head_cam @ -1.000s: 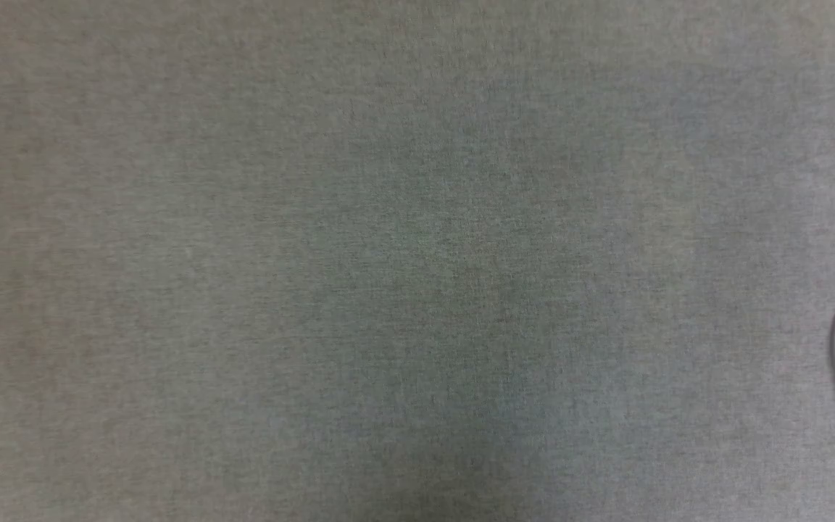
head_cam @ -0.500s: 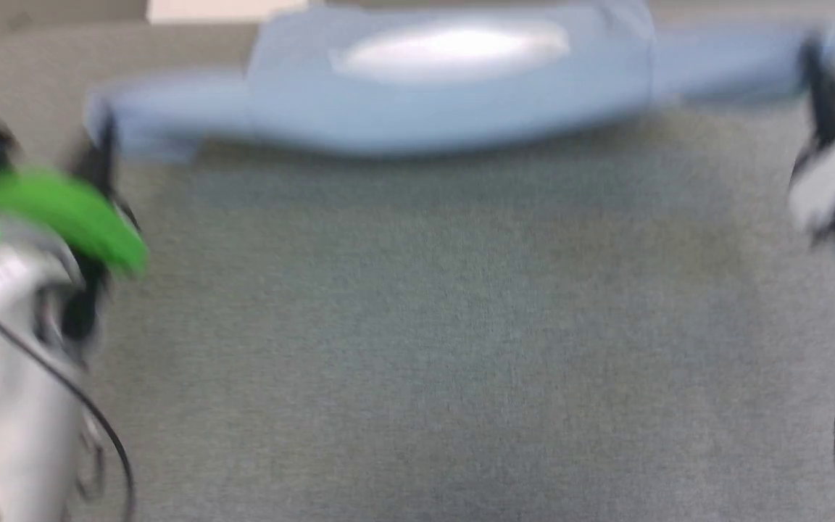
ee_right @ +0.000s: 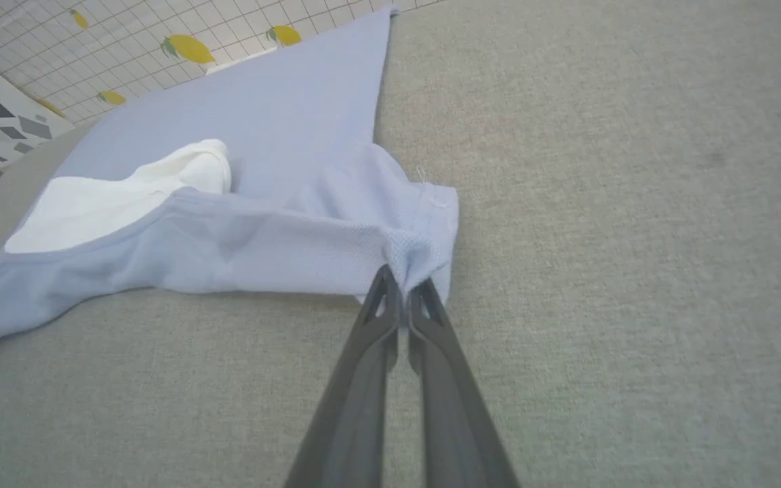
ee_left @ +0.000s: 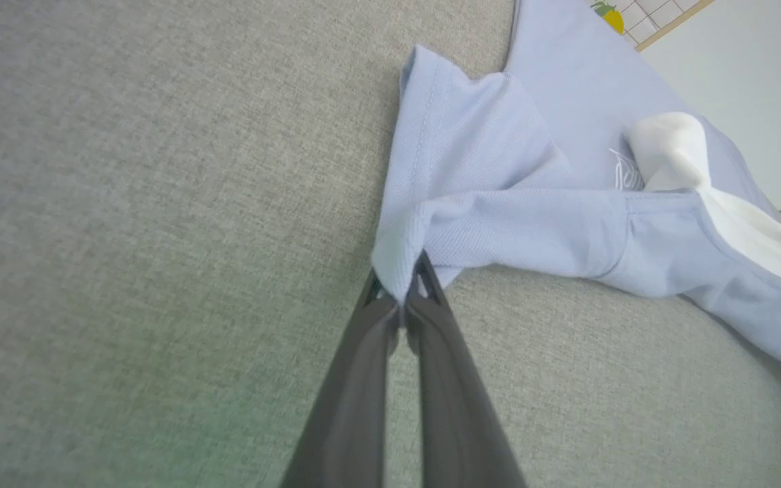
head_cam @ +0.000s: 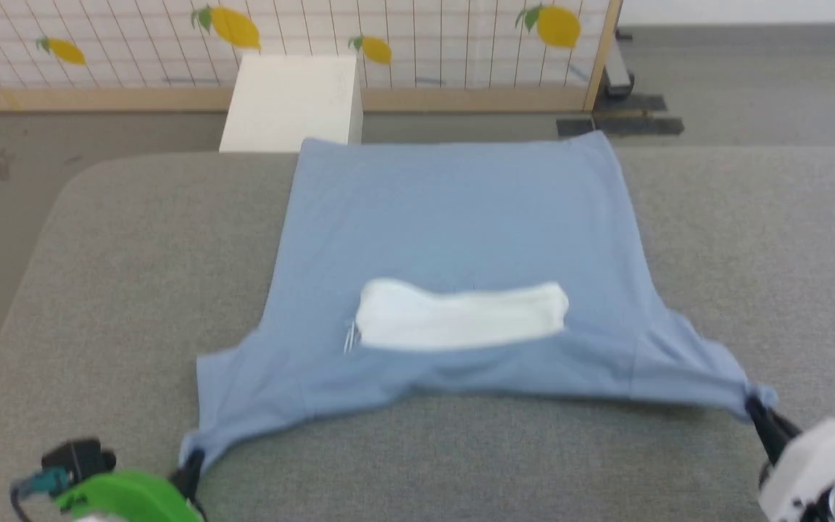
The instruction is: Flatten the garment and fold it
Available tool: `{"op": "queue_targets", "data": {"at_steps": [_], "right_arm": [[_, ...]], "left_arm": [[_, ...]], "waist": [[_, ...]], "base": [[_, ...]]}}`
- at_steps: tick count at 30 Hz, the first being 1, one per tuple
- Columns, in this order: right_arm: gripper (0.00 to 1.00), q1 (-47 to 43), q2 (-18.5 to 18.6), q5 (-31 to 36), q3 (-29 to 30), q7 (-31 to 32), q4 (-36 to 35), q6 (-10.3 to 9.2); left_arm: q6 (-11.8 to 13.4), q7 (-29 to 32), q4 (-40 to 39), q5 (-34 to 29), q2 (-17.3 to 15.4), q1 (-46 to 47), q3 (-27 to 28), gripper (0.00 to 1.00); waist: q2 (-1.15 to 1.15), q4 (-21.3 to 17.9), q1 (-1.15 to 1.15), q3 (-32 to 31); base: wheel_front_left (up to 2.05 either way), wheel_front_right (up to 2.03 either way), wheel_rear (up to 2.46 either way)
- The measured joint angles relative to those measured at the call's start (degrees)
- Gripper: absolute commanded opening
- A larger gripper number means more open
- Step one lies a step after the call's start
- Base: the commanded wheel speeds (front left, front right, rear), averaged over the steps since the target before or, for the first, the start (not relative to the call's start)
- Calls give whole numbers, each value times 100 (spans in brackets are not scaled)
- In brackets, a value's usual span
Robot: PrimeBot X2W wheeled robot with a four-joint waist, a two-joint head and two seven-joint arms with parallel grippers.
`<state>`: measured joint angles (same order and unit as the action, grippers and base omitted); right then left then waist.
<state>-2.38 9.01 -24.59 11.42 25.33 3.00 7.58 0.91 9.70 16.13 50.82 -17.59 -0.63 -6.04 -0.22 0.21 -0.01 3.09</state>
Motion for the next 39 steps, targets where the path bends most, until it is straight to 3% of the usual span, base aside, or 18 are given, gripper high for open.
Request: {"op": "queue_targets", "data": {"at_steps": [5,12,15,23,29,30,31,32,35,39], "right_arm": [[0,-628,83,-2,189,291,-231,0],[0,-849,439,376,21,1072,-760,0],[0,-665,580,600,-249,1671,-792,0],[0,311,593,1147,-991,3362,-365,0],[0,346,555,1113,-1314,4031,-37,0],[26,347,559,1072,-1322,4057,-31,0],[72,348,557,1026,-1311,4068,-37,0],[100,352,557,979,-1281,4068,-65,0],[100,360,542,845,-1104,4031,-235,0],[100,488,247,252,-375,3850,-1046,0]], "left_arm": [[333,444,-394,140,-133,-706,64,0],[809,1272,-1141,-516,-822,-1018,-441,0],[829,1474,-1254,-735,-982,-971,-635,0],[856,1534,-1391,-805,-948,-620,-721,0],[815,1414,-1372,-764,-896,-476,-668,0],[815,1399,-1365,-734,-888,-476,-661,0],[814,1365,-1360,-717,-876,-476,-647,0],[814,1345,-1357,-688,-870,-476,-635,0],[786,1298,-1354,-653,-848,-476,-606,0],[853,1287,-1517,-638,-843,-484,-561,0]], "waist": [[0,-32,0,-283],[0,-101,0,-279],[0,-132,0,-205],[0,-182,0,100],[0,-86,0,294],[0,-64,0,311],[0,-51,0,326],[0,-39,0,343],[0,-41,1,348],[0,-61,1,244]], "base": [[0,0,0],[0,0,0],[0,0,0],[0,0,0],[0,0,0],[0,0,0],[0,0,0],[0,0,0],[0,0,0],[0,0,0]]}}
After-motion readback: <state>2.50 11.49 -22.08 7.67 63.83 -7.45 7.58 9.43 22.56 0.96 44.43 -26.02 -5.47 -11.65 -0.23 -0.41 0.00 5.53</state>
